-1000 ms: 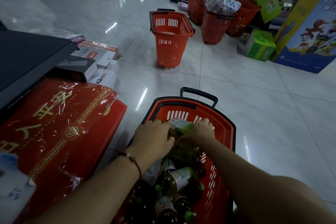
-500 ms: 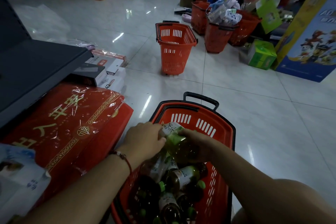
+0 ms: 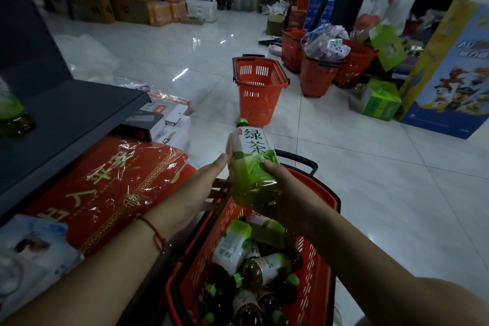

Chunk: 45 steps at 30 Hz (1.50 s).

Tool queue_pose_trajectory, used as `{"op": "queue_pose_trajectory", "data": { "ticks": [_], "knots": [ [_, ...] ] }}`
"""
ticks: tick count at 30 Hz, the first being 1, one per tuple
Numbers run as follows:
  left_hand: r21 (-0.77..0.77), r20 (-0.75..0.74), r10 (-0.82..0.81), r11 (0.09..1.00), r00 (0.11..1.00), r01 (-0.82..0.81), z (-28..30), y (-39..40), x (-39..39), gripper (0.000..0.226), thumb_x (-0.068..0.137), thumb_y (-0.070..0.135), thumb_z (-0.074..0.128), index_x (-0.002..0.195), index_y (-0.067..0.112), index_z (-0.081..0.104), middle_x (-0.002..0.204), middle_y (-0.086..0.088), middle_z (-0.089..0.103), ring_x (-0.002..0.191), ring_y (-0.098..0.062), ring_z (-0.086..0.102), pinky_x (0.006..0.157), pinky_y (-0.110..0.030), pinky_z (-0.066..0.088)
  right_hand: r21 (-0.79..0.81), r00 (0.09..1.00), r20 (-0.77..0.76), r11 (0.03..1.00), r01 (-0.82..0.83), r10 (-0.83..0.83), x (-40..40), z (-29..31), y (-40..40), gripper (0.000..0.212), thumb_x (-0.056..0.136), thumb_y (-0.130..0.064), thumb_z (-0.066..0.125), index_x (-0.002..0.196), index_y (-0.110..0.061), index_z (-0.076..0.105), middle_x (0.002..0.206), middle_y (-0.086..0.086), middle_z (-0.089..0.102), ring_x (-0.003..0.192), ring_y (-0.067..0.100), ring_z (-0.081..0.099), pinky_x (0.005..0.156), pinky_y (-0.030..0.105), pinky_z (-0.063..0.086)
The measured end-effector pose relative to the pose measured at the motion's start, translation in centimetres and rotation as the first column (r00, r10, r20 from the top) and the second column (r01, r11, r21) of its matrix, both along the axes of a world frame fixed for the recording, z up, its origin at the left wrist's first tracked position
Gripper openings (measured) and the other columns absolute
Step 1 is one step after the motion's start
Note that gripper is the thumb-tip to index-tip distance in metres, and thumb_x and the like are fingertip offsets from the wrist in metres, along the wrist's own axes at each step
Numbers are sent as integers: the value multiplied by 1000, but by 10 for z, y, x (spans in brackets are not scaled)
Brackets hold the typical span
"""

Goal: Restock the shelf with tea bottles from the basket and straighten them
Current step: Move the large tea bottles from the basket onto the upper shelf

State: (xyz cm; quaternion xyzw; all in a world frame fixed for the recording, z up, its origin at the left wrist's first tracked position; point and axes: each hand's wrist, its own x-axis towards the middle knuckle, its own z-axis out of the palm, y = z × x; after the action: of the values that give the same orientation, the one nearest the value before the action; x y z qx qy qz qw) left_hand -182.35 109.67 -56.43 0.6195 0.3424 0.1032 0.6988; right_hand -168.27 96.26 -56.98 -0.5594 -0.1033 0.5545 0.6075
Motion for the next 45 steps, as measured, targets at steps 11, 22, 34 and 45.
{"op": "queue_pose_trajectory", "data": {
  "ticks": [11, 22, 34, 45],
  "knots": [
    [42, 310, 242, 963, 920, -267, 38, -29, -36, 54, 67, 52, 75, 114, 32, 60, 103, 2, 73, 94, -19, 71, 79, -44, 58, 171, 814, 570, 955, -244, 106, -59, 48, -21, 44, 93, -30, 64, 136, -25, 52, 115, -1, 71, 96, 12, 72, 70, 20, 58],
    [109, 365, 420, 867, 831, -487, 110, -35, -116, 39, 76, 37, 76, 110, 24, 62, 99, 1, 75, 88, -16, 73, 69, -32, 57, 47, 91, 996, 961, -272, -23, -152, 103, 15, 117, 72, -49, 76, 157, -25, -2, 146, -7, 33, 127, 11, 38, 107, 32, 42],
    [556, 325, 369, 670, 870, -492, 258, -8, -245, 38, 71, 38, 80, 105, 27, 67, 97, 5, 75, 91, -16, 72, 80, -40, 57, 380, 366, 912, 722, -579, -186, -219, 213, 91, 103, 58, -44, 83, 145, -41, 29, 131, -13, 52, 117, 12, 57, 87, 38, 58],
    [702, 414, 535, 327, 737, -632, 357, 47, -314, 47, 68, 43, 80, 109, 28, 63, 95, 11, 73, 83, -6, 71, 71, -24, 56, 491, 422, 864, 645, -585, -276, -303, 306, 182, 114, 55, -48, 77, 151, -28, 20, 138, -3, 47, 126, 17, 50, 102, 44, 50]
  ]
}}
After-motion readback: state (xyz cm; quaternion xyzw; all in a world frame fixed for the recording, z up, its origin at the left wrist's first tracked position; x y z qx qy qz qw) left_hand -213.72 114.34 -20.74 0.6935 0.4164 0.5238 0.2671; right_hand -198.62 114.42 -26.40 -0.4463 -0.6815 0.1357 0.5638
